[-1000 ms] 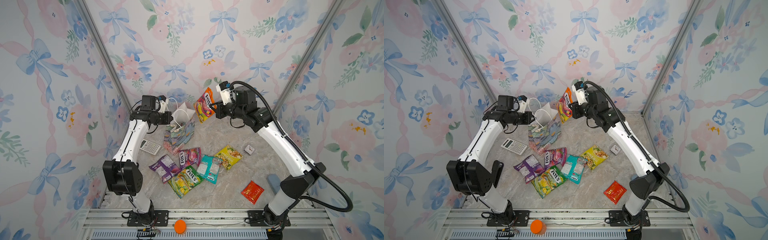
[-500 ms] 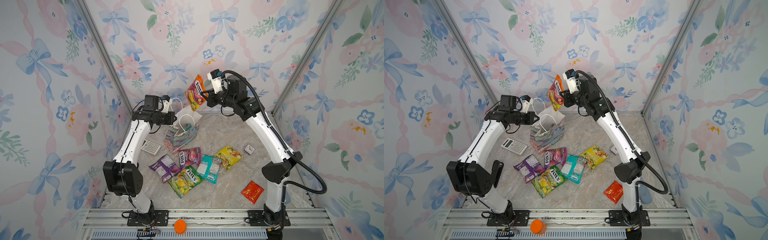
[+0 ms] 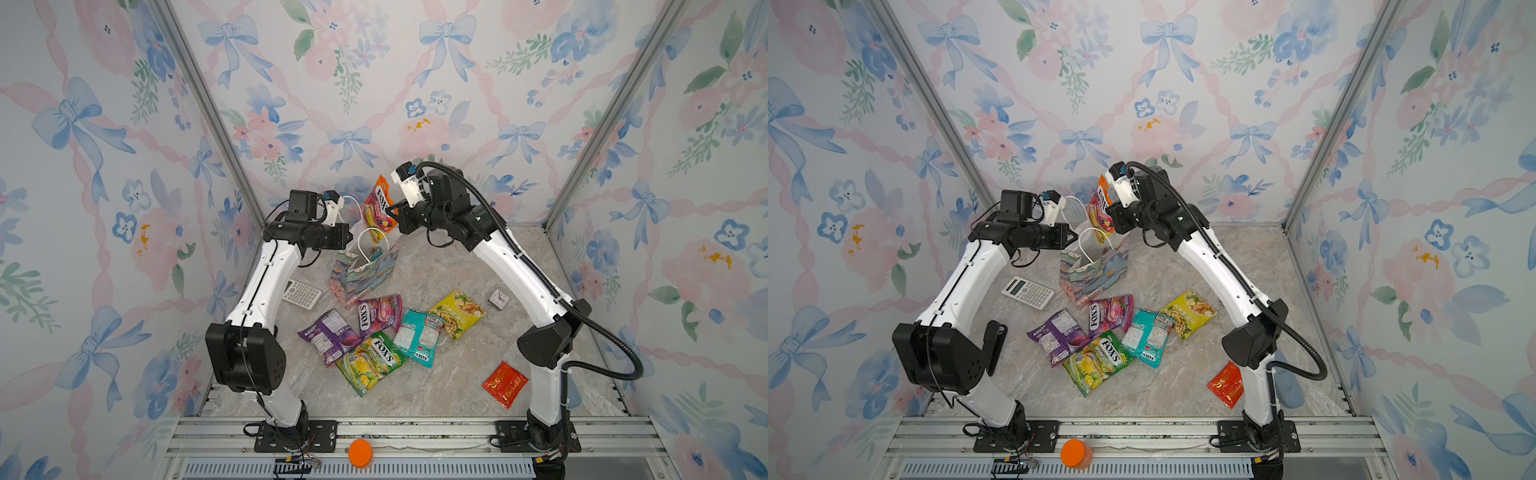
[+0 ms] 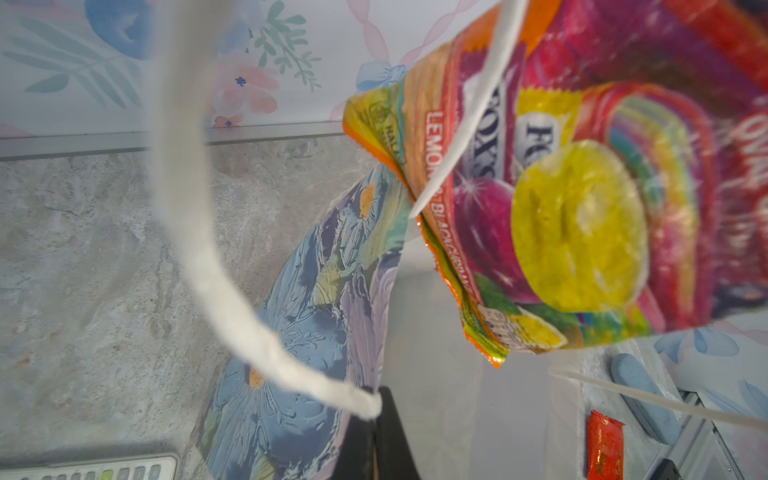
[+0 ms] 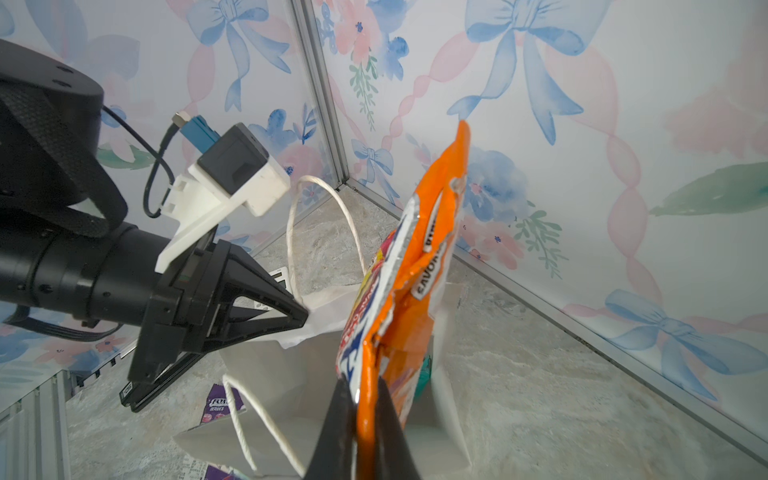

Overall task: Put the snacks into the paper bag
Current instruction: 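Carry the orange bag with the right gripper over the paper bag mouth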

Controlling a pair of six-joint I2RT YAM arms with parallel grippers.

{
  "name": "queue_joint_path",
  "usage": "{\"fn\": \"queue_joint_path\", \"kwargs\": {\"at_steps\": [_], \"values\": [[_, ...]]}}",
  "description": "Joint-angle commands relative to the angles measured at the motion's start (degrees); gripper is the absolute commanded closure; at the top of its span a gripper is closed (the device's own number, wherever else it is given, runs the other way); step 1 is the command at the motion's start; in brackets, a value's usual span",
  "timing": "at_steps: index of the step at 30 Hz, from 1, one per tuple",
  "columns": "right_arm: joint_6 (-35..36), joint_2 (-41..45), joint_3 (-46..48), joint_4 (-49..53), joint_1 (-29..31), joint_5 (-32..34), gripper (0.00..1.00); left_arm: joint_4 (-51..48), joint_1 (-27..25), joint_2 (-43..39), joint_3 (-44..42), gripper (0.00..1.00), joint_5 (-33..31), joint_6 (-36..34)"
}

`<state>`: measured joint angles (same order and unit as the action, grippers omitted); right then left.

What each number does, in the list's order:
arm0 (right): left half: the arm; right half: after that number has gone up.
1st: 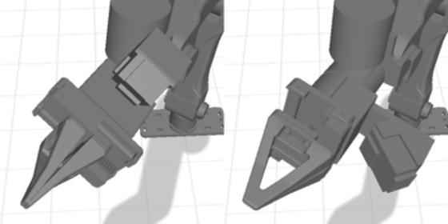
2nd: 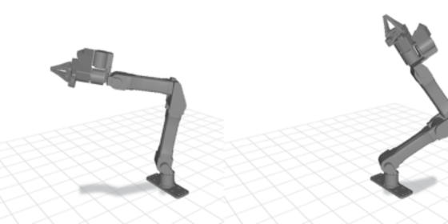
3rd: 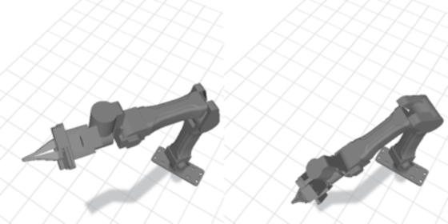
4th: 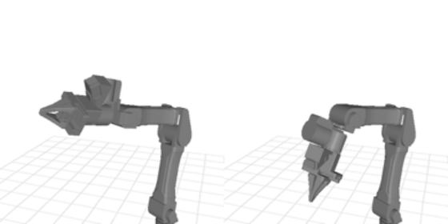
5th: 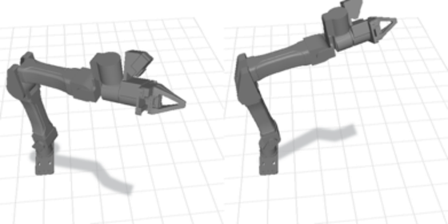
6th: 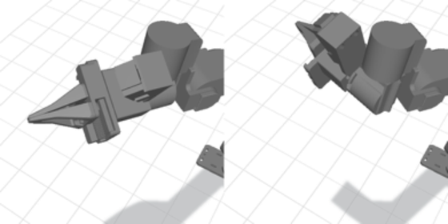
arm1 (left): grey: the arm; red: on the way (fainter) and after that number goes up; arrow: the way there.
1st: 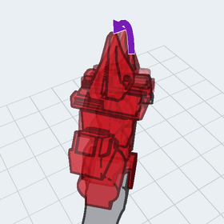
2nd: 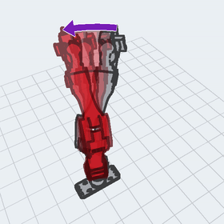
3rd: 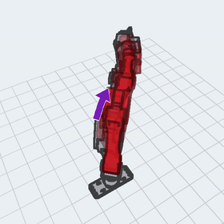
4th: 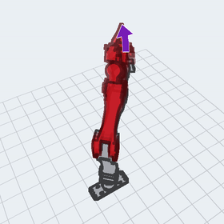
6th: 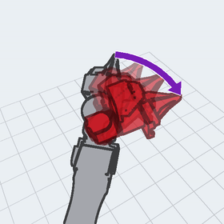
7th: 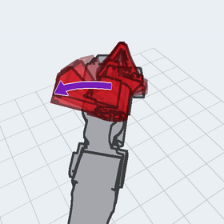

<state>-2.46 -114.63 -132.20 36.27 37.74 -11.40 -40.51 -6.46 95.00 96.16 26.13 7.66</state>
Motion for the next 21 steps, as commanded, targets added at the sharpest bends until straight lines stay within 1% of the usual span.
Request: {"fn": "queue_joint_path", "kwargs": {"at_steps": [1,6,17,21], "values": [[0.93,4.37,1.92,-3.59,0.59,2.08,1.00,-0.93,-0.36,-1.65,0.00,1.00,0.11,-0.95],[1.32,6.44,4.56,-4.01,0.58,2.92,1.00,-0.90,-0.31,-1.53,-0.07,1.00,-0.81,-1.04],[1.59,12.64,15.28,-7.07,0.75,4.05,1.00,-0.92,-0.14,-1.22,-0.14,1.00,-2.14,-1.06],[1.71,13.63,17.26,-7.13,0.93,4.05,1.00,-0.96,-0.04,-1.28,-0.18,1.00,-2.60,-1.07]]}}
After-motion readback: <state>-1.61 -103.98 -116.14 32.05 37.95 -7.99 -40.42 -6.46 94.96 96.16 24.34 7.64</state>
